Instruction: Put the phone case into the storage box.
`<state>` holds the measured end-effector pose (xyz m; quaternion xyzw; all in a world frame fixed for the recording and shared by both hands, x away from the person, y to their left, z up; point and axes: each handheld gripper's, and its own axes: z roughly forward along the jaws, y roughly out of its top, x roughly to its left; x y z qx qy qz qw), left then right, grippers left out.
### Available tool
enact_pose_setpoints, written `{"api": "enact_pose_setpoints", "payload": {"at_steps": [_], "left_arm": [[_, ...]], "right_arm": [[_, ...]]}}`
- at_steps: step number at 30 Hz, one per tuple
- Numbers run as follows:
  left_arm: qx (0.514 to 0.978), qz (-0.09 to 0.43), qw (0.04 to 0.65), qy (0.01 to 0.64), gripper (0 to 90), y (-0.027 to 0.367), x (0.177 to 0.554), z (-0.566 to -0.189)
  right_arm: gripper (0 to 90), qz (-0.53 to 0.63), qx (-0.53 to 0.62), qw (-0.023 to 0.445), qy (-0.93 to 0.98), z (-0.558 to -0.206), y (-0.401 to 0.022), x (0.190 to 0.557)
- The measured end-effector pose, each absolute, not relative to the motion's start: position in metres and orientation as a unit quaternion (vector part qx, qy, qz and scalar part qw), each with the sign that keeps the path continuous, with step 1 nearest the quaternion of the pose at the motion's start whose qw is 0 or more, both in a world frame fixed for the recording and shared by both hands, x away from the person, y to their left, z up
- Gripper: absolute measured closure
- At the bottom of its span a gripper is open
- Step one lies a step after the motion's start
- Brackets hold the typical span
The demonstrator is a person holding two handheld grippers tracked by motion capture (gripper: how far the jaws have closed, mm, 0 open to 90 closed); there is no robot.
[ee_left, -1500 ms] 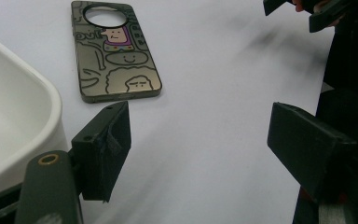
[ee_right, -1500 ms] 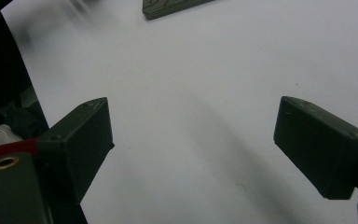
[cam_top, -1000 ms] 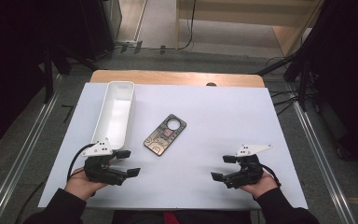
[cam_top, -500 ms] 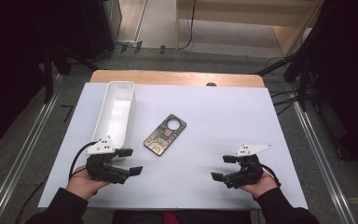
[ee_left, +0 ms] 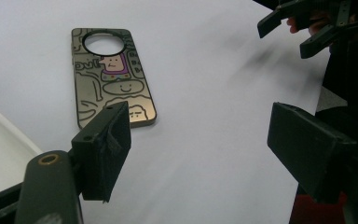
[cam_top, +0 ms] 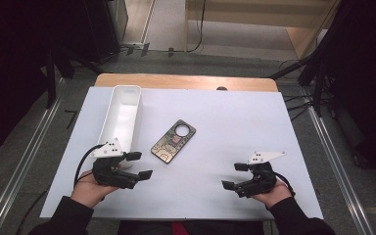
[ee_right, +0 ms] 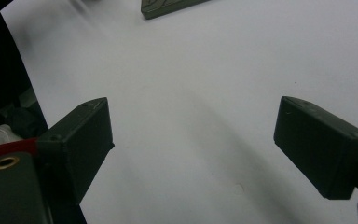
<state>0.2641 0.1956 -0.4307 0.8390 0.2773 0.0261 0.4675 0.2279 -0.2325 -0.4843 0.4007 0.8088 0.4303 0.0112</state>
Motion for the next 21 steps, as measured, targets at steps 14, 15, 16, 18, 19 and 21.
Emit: {"api": "enact_pose_setpoints", "payload": {"at_steps": [14,15,16,18,19,21], "left_arm": [[0.840,0.026,0.469,0.272,21.2,0.184,0.268,-0.426],[0.840,0.026,0.469,0.272,21.2,0.184,0.268,-0.426],[0.841,0.027,0.470,0.268,21.2,0.181,0.268,-0.425],[0.842,0.027,0.468,0.268,21.2,0.180,0.269,-0.424],[0.842,0.024,0.467,0.268,21.2,0.179,0.269,-0.423],[0.842,0.021,0.469,0.267,21.2,0.176,0.270,-0.423]], "right_arm": [[10.7,0.431,0.399,0.011,0.809,-0.484,-0.233,0.228],[10.7,0.431,0.399,0.011,0.809,-0.484,-0.233,0.228],[10.7,0.431,0.399,0.011,0.809,-0.484,-0.233,0.228],[10.7,0.432,0.399,0.011,0.809,-0.484,-0.233,0.228],[10.7,0.432,0.399,0.011,0.809,-0.484,-0.233,0.228],[10.7,0.432,0.400,0.012,0.808,-0.484,-0.234,0.228]]}}
